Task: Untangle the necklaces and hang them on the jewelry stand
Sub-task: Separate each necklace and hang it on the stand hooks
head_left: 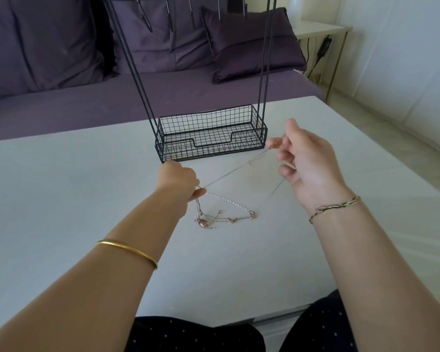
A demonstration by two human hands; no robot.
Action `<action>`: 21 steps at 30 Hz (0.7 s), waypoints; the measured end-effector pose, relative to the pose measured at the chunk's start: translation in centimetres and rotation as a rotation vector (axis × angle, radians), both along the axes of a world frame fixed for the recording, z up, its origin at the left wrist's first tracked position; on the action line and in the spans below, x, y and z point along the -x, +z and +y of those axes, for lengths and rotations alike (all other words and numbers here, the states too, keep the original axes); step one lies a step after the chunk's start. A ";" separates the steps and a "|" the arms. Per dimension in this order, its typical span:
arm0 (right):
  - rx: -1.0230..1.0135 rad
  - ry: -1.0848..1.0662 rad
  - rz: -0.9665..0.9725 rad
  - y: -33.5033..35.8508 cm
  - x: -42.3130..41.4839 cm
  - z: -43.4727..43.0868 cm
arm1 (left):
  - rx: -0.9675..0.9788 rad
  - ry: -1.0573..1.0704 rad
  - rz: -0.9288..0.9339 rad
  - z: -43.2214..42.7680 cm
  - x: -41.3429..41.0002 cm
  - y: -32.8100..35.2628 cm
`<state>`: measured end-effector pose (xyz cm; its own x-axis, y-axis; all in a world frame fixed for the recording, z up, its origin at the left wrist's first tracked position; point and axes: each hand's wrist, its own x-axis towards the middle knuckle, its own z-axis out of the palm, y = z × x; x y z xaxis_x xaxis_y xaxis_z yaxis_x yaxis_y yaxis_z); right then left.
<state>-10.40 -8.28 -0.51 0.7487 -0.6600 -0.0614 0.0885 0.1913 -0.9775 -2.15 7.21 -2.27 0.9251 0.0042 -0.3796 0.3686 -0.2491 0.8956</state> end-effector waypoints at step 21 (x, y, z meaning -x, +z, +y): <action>0.968 0.299 0.662 -0.8 1.1 0.9 | 0.089 0.133 -0.143 0.4 0.1 0.5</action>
<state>-11.53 -7.37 -1.27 0.8901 -0.4509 -0.0667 -0.4057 -0.7171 -0.5668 -2.26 7.58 -1.82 0.9631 0.1024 -0.2489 0.2607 -0.1240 0.9574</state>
